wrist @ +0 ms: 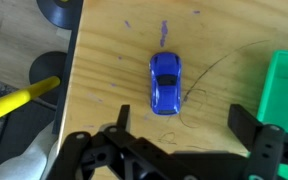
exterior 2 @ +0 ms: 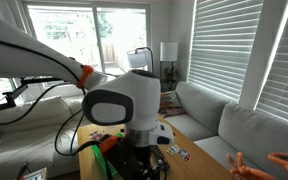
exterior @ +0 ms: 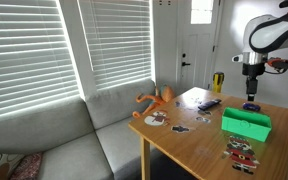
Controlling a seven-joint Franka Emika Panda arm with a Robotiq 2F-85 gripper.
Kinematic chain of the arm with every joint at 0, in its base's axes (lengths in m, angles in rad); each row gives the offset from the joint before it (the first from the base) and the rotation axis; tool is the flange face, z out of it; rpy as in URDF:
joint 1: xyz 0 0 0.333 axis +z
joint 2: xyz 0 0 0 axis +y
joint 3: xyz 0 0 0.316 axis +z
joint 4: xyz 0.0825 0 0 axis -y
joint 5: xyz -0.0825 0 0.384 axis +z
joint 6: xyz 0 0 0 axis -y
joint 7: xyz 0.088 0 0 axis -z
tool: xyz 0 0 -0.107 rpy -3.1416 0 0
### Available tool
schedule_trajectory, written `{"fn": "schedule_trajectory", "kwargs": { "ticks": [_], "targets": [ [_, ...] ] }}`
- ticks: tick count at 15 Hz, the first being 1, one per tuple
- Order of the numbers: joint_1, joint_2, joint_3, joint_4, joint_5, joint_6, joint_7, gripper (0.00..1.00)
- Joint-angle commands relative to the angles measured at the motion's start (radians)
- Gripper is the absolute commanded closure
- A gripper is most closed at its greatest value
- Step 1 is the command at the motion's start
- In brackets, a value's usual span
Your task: Put the blue toy car in the green lunchbox and then close the lid of the lunchbox
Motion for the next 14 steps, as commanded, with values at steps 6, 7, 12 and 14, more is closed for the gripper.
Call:
{"fn": "schedule_trajectory", "kwargs": {
  "ticks": [6, 7, 12, 14],
  "targets": [
    [-0.041, 0.092, 0.039, 0.012, -0.009, 0.055, -0.092, 0.06],
    [-0.041, 0.099, 0.043, 0.009, 0.001, 0.061, -0.116, 0.04],
    [-0.045, 0.117, 0.054, 0.013, -0.007, 0.049, -0.138, 0.34],
    [-0.048, 0.121, 0.056, 0.014, -0.01, 0.047, -0.142, 0.5]
  ]
}}
